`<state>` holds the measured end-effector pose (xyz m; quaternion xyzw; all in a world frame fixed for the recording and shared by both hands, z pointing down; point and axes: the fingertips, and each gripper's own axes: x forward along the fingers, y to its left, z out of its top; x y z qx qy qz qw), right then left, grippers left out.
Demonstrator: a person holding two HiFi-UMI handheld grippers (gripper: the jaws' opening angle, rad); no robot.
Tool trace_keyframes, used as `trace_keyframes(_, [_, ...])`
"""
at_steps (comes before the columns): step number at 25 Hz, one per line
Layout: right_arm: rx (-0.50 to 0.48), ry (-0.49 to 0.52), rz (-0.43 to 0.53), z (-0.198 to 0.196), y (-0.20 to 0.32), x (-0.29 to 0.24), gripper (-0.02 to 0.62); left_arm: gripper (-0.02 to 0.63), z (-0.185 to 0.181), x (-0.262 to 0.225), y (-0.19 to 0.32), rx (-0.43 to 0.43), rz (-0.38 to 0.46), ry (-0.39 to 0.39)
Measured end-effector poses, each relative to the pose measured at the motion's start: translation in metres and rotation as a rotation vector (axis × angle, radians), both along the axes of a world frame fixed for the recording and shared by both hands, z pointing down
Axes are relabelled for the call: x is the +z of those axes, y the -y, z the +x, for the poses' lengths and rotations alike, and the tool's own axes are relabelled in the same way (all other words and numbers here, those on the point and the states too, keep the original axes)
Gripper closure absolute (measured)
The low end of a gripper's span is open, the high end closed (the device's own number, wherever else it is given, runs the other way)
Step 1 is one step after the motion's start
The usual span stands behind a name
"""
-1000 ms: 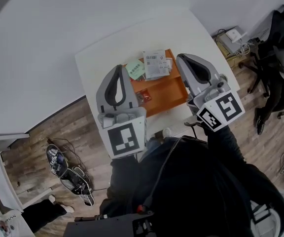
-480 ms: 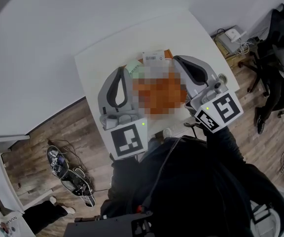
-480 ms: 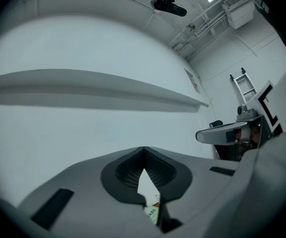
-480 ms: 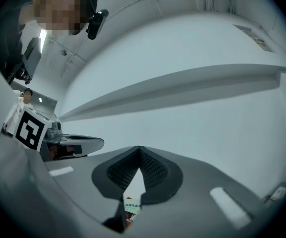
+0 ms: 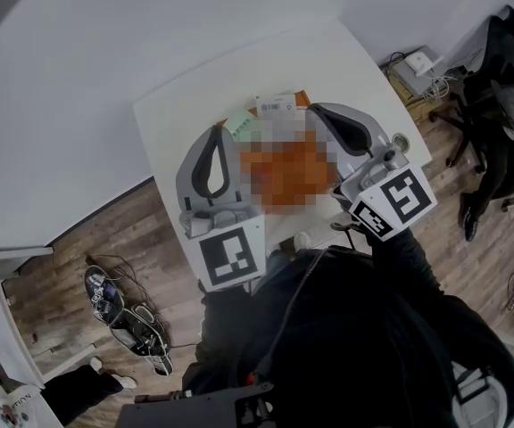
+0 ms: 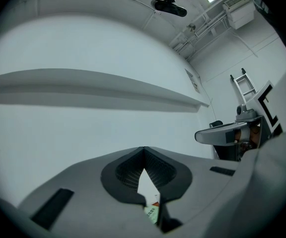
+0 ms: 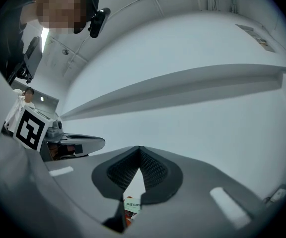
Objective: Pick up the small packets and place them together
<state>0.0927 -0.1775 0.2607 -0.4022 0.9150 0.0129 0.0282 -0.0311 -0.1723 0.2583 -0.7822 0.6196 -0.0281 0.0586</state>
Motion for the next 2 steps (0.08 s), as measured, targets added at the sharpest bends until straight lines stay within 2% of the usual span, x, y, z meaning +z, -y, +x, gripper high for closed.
trace_keyframes(2, [0.000,-0.018,0.004,-0.0016,-0.0003,0.0016,0.595,0.607,-0.0010,0.0007,-0.0001,-0.001,-0.002,-0.002])
